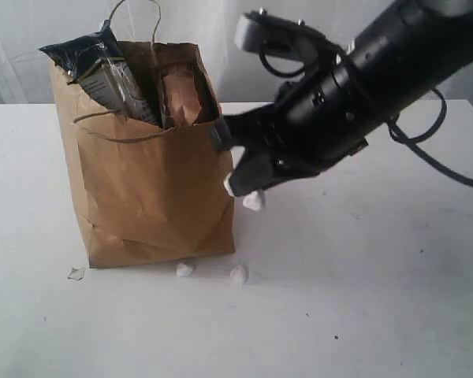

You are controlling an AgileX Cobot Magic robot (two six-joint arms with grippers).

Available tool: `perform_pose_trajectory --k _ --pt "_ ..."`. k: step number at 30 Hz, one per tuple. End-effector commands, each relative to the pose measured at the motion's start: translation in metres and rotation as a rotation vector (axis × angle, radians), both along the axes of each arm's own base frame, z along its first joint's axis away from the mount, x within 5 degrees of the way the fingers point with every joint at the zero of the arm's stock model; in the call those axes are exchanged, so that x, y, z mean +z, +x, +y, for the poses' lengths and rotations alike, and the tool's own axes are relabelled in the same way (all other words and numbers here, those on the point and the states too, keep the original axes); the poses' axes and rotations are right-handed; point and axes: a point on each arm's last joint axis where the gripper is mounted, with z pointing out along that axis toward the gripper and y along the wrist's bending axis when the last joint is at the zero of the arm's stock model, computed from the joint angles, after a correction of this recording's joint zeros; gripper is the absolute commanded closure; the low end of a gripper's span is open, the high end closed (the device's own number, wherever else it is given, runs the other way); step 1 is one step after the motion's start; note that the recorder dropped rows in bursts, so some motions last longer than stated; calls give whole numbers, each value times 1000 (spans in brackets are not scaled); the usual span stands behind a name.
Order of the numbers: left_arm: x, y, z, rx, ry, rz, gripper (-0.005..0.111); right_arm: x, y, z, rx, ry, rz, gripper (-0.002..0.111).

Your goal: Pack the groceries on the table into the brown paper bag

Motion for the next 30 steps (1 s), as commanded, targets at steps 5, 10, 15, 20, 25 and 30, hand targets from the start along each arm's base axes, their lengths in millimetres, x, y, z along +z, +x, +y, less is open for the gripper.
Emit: perform_pose_trajectory --k 5,10,15,20,25,30 --pt "-1 0 -1 -6 -10 1 107 46 -8 12 64 233 12 108" --pt "-1 0 -1 -6 -10 1 107 70 -8 20 97 405 -37 108" --pt "-1 0 -1 -6 -10 1 107 87 15 27 -1 552 -229 108" --pt "-1 0 -1 -6 -10 1 107 59 64 44 -44 484 -472 108" --pt "-1 0 -1 -6 -10 1 107 11 102 55 -33 315 -619 99" --pt "-1 0 -1 -6 -10 1 107 -4 109 59 -28 290 -603 74"
